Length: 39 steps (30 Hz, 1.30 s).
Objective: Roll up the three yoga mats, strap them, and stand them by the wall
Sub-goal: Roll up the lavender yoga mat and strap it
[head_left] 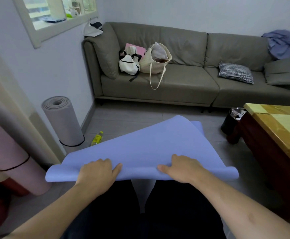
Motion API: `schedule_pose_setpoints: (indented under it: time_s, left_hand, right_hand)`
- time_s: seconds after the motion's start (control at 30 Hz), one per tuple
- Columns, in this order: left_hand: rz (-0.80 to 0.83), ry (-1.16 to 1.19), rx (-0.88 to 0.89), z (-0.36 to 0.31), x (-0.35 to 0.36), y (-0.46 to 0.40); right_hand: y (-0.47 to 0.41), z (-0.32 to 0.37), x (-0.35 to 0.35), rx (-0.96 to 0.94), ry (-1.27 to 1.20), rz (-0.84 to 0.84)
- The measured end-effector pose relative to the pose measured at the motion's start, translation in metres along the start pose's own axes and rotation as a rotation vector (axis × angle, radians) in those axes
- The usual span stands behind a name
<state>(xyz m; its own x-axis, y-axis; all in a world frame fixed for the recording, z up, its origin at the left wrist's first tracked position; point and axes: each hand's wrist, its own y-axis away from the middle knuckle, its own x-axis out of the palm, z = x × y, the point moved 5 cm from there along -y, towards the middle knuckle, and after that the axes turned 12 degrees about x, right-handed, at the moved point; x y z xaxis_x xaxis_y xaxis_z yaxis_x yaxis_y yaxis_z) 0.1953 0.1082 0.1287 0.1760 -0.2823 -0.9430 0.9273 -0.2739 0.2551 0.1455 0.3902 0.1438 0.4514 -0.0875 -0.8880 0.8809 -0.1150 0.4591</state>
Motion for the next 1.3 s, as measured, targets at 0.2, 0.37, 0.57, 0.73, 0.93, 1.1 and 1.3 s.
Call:
schedule_pose_setpoints:
  time_s: [0.2,0.37,0.57,0.73,0.93,1.1,1.3]
  left_hand:
    - [-0.276,0.337,-0.266,0.018,0.009,-0.001]
    - [-0.332,0.604,-0.239,0.026,0.015,-0.003]
    - [-0.338,0.636,-0.237,0.028,0.008,-0.006]
    - [-0.573,0.353,0.123,0.002,-0.002,-0.007]
    - [-0.524,0.295,0.308,-0.007,0.007,0.007]
    - [-0.396,0.351,0.292,-0.002,0.001,-0.008]
    - [-0.313,0.556,0.248,0.002,0.005,-0.017]
  right_hand:
    - [-0.002,-0.002,0.005,-0.031,-0.042,-0.184]
    - [0.008,-0.016,0.023,-0.494,-0.093,-0.655]
    - [0.019,-0.023,0.036,-0.388,0.165,-0.573]
    - [0.011,-0.017,0.024,-0.319,0.231,-0.346]
    - [0.0,-0.019,0.02,-0.302,0.238,-0.272]
    - [0.004,-0.022,0.017,-0.254,0.091,-0.194]
    - [0.0,-0.031,0.021,-0.163,-0.127,-0.256]
